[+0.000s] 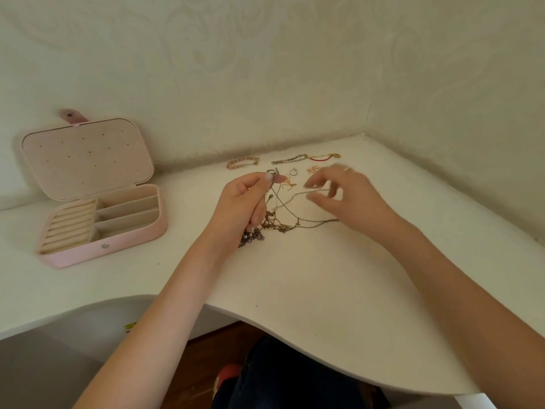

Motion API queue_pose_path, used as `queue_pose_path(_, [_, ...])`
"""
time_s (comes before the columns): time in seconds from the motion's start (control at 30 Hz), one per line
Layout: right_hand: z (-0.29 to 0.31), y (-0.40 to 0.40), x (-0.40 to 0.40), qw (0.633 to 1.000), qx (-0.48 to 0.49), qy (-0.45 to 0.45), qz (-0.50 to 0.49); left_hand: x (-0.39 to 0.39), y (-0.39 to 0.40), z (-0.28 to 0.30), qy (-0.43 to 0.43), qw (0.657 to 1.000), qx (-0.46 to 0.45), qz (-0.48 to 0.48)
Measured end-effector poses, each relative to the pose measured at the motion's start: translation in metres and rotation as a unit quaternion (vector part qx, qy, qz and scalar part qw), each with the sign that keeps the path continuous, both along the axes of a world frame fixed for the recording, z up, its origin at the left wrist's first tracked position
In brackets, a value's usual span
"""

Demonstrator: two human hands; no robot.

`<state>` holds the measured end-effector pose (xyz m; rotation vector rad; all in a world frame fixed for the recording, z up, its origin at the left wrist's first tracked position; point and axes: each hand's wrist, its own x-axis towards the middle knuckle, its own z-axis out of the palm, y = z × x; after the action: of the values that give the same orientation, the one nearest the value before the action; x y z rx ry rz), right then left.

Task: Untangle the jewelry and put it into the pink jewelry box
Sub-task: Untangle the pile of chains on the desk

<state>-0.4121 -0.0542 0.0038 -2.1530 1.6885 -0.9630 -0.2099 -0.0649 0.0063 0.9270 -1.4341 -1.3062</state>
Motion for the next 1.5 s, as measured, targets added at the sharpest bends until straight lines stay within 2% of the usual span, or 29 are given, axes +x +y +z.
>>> queue_pose_path(0.1, [-0.005,0.003,0.009,0.992,0.105,0.033,0.067,0.001,-0.002,0.0,0.012,1.0,0.007,0.007])
queue_pose_path(0.23, [-0.005,0.003,0.002,0.992,0.117,0.016,0.045,0.003,-0.003,0.0,0.044,0.999,0.018,0.016])
queue_pose_path(0.37, [0.012,0.004,-0.015,0.978,0.144,-0.149,0.031,0.005,-0.005,0.001,0.087,0.995,0.038,0.01])
queue_pose_path(0.43, [0.018,0.006,-0.029,0.964,0.173,-0.201,0.019,0.007,-0.006,0.0,0.108,0.993,0.047,0.004])
queue_pose_path(0.5, [0.02,0.006,-0.038,0.963,0.187,-0.192,0.001,0.008,-0.008,-0.001,0.112,0.993,0.046,0.004])
queue_pose_path(0.67, [0.021,0.004,-0.049,0.983,0.141,-0.108,-0.054,0.01,-0.009,-0.003,0.084,0.994,0.025,0.064])
queue_pose_path(0.87, [0.021,0.005,-0.074,0.983,0.093,-0.049,-0.149,0.005,-0.011,-0.007,-0.028,0.98,-0.026,0.194])
queue_pose_path(0.97, [0.019,0.005,-0.092,0.976,0.104,0.01,-0.193,0.006,-0.011,-0.007,-0.049,0.968,-0.033,0.244])
queue_pose_path(1.1, [0.014,0.007,-0.115,0.958,0.114,0.04,-0.262,0.008,-0.011,-0.008,-0.094,0.946,-0.046,0.307])
queue_pose_path(1.2, [0.013,0.01,-0.118,0.953,0.138,0.05,-0.264,0.008,-0.01,-0.011,-0.139,0.932,-0.083,0.325])
queue_pose_path(1.4, [0.008,0.022,-0.108,0.955,0.156,0.067,-0.243,0.002,-0.004,-0.017,-0.359,0.866,-0.154,0.313])
queue_pose_path(1.5, [0.007,0.036,-0.095,0.957,0.127,0.134,-0.225,0.001,-0.005,-0.019,-0.434,0.835,-0.159,0.299])
